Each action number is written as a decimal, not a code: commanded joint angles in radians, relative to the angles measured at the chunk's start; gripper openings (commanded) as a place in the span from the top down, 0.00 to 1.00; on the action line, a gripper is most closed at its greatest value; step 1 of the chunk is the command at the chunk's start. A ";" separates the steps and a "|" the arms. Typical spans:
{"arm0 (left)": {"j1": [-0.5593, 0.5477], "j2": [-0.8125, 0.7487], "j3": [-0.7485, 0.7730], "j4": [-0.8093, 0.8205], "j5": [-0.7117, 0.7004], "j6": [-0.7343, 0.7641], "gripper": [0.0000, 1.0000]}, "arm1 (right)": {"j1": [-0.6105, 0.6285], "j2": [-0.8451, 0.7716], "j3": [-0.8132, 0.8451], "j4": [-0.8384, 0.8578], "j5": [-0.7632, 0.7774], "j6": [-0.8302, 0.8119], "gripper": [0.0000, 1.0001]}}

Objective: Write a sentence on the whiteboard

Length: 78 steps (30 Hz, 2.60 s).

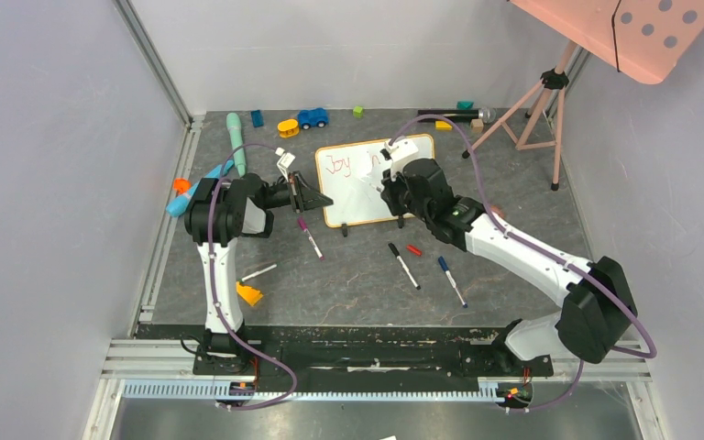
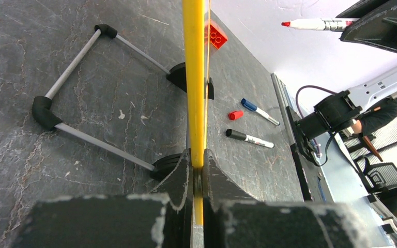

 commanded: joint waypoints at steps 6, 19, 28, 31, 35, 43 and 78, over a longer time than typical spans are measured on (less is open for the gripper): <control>-0.028 0.041 -0.008 0.044 0.096 0.050 0.98 | 0.025 -0.038 -0.042 0.070 0.021 0.024 1.00; -0.033 0.041 -0.008 0.044 0.111 0.060 0.98 | 0.052 -0.014 -0.044 0.100 0.005 0.012 1.00; -0.034 0.047 -0.002 0.044 0.107 0.049 0.98 | 0.056 0.049 -0.009 0.111 -0.019 0.046 1.00; -0.033 0.051 0.000 0.044 0.107 0.045 0.98 | 0.058 0.078 0.020 0.113 -0.025 0.045 1.00; -0.030 0.049 -0.005 0.044 0.098 0.048 0.98 | 0.067 0.124 0.059 0.122 -0.032 0.035 1.00; -0.012 0.019 -0.066 0.044 0.031 0.102 0.96 | 0.116 0.219 0.152 0.096 0.065 0.017 1.00; -0.004 -0.054 -0.156 0.044 0.002 0.194 0.98 | 0.121 0.259 0.190 0.074 0.076 0.021 1.00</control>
